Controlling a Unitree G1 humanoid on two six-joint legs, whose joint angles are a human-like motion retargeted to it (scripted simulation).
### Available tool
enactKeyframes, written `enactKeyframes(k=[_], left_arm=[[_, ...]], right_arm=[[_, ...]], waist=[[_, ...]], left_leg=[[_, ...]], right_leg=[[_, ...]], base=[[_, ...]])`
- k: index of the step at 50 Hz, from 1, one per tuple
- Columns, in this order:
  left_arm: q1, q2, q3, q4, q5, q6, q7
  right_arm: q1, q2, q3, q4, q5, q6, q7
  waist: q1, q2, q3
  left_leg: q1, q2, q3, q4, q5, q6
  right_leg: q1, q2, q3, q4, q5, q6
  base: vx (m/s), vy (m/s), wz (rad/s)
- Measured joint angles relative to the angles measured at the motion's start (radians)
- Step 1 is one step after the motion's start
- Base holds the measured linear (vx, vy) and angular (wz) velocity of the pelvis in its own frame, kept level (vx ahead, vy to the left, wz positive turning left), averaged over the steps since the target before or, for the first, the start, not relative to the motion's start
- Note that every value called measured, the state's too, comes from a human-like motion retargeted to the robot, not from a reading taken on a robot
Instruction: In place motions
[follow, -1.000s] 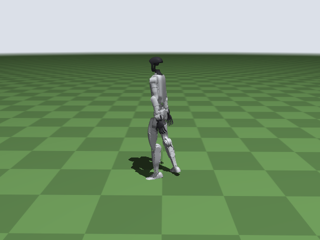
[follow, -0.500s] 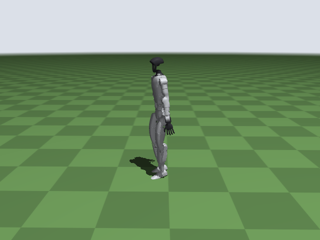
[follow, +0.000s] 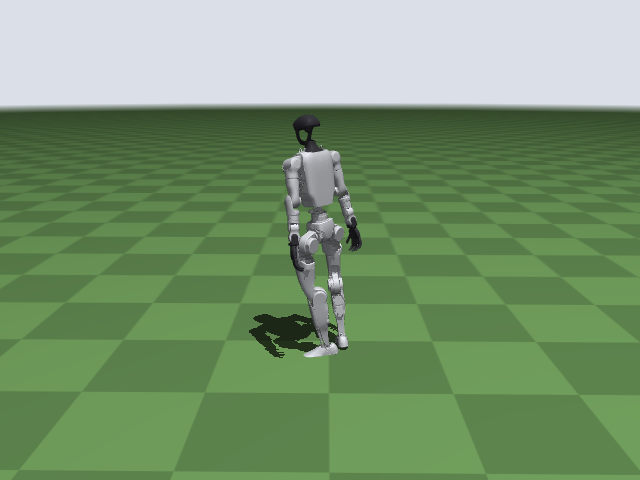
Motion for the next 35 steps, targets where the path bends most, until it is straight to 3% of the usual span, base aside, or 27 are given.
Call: enactKeyframes(k=[2,3,7,10,12,15,17,18,20,22,23,28,30,32,33,35], left_arm=[[0.011,-0.007,0.013,-0.003,-0.002,0.003,0.002],[0.016,-0.009,0.017,-0.005,-0.006,0.002,0.003],[0.031,-0.006,0.045,-0.011,-0.027,0.004,-0.012],[0.020,-0.019,0.084,-0.012,-0.067,0.008,0.000],[0.020,-0.015,0.098,-0.029,-0.113,-0.016,-0.017],[0.007,0.002,0.090,-0.058,-0.137,-0.021,-0.061],[-0.029,0.009,0.089,-0.056,-0.122,-0.002,-0.057],[-0.047,0.004,0.083,-0.055,-0.122,0.003,-0.044],[-0.069,-0.013,0.070,-0.067,-0.139,0.001,-0.027],[-0.087,-0.037,0.045,-0.096,-0.167,-0.019,-0.048],[-0.090,-0.043,0.036,-0.114,-0.172,-0.029,-0.067],[-0.104,-0.066,-0.013,-0.187,-0.136,-0.066,-0.116],[-0.101,-0.070,-0.032,-0.192,-0.120,-0.074,-0.109],[-0.081,-0.073,-0.053,-0.188,-0.103,-0.079,-0.117],[-0.071,-0.075,-0.054,-0.183,-0.090,-0.082,-0.131],[-0.058,-0.076,-0.039,-0.164,-0.059,-0.085,-0.150]], right_arm=[[-0.003,0.003,-0.001,0.003,0.016,-0.003,-0.005],[-0.002,0.004,-0.001,0.003,0.020,-0.004,-0.007],[0.009,0.016,0.001,0.016,0.010,-0.007,0.002],[0.001,0.024,0.004,0.018,-0.012,-0.002,0.013],[-0.003,0.029,0.016,0.007,-0.031,-0.010,0.003],[-0.003,0.027,0.030,-0.007,-0.063,-0.015,0.007],[-0.014,0.021,0.029,0.000,-0.084,-0.001,0.018],[-0.018,0.019,0.025,0.004,-0.087,0.006,0.016],[-0.023,0.012,0.018,0.011,-0.081,0.018,-0.001],[-0.033,-0.004,0.005,0.013,-0.065,0.029,-0.021],[-0.033,-0.008,0.005,0.011,-0.060,0.033,-0.026],[-0.039,-0.027,-0.005,0.000,-0.073,0.061,0.001],[-0.041,-0.029,0.001,0.003,-0.087,0.074,-0.008],[-0.036,-0.034,0.012,0.012,-0.105,0.075,-0.030],[-0.039,-0.039,0.020,0.016,-0.122,0.079,-0.036],[-0.050,-0.027,0.039,0.012,-0.145,0.097,-0.051]], waist=[[0.004,-0.007,-0.018],[0.003,-0.018,-0.028],[0.015,-0.062,-0.065],[0.015,-0.081,-0.076],[-0.005,-0.131,-0.073],[0.000,-0.219,-0.083],[0.043,-0.198,-0.041],[0.061,-0.180,-0.030],[0.101,-0.170,-0.018],[0.088,-0.177,-0.036],[0.090,-0.173,-0.039],[0.129,-0.086,-0.041],[0.129,-0.041,-0.037],[0.076,-0.020,-0.053],[0.029,-0.004,-0.072],[0.045,0.009,-0.083]], left_leg=[[0.018,0.001,0.066,0.015,-0.014,-0.020],[0.029,-0.007,0.103,0.023,-0.019,-0.030],[0.089,-0.023,0.205,0.053,-0.002,-0.054],[0.114,0.006,0.256,0.104,0.068,-0.052],[0.125,0.027,0.267,0.198,0.111,-0.010],[0.086,0.071,0.199,0.431,0.126,0.163],[0.051,0.206,0.011,0.666,0.064,0.213],[-0.030,0.207,-0.144,0.725,0.054,0.213],[-0.159,0.111,-0.396,0.765,0.040,0.213],[-0.261,-0.084,-0.590,0.689,0.048,0.202],[-0.273,-0.128,-0.643,0.647,0.030,0.187],[-0.222,-0.148,-0.625,0.257,-0.011,0.093],[-0.189,-0.163,-0.650,0.093,0.086,0.046],[-0.138,-0.217,-0.719,0.004,0.175,0.121],[-0.108,-0.155,-0.532,0.014,0.121,0.083],[-0.121,-0.157,-0.589,0.020,0.115,0.092]], right_leg=[[0.018,0.005,0.014,-0.017,-0.005,0.013],[0.030,0.007,0.020,-0.043,-0.030,0.058],[-0.001,0.045,0.234,-0.121,-0.007,0.015],[-0.020,0.032,0.294,-0.136,0.010,0.010],[-0.024,-0.007,0.356,-0.145,0.022,0.005],[-0.030,-0.095,0.417,-0.147,0.036,0.005],[0.019,-0.028,0.464,-0.142,0.009,-0.017],[0.016,-0.005,0.481,-0.146,0.017,-0.027],[-0.002,-0.001,0.528,-0.151,0.036,-0.033],[-0.046,-0.053,0.534,-0.150,0.052,-0.015],[-0.054,-0.053,0.545,-0.148,0.052,-0.014],[-0.059,0.033,0.609,-0.147,0.044,-0.019],[-0.038,0.090,0.630,-0.146,0.034,-0.026],[-0.019,0.105,0.642,-0.140,0.023,-0.021],[-0.021,0.107,0.625,-0.133,0.013,-0.016],[-0.031,0.124,0.690,-0.121,0.011,-0.017]], base=[[0.13,-0.37,-2.10],[0.16,-0.31,-1.71],[0.23,-0.41,-1.62],[0.09,-0.32,-1.34],[0.16,-0.42,-1.25],[0.25,-0.24,-1.41],[0.34,-0.37,-1.80],[0.02,-0.15,-1.56],[-0.12,0.04,-1.20],[-0.02,0.17,-0.49],[0.07,0.12,-0.75],[0.18,0.10,-1.09],[0.21,0.10,-0.72],[0.29,0.14,0.25],[0.29,0.18,0.02],[0.15,0.18,-0.98]])
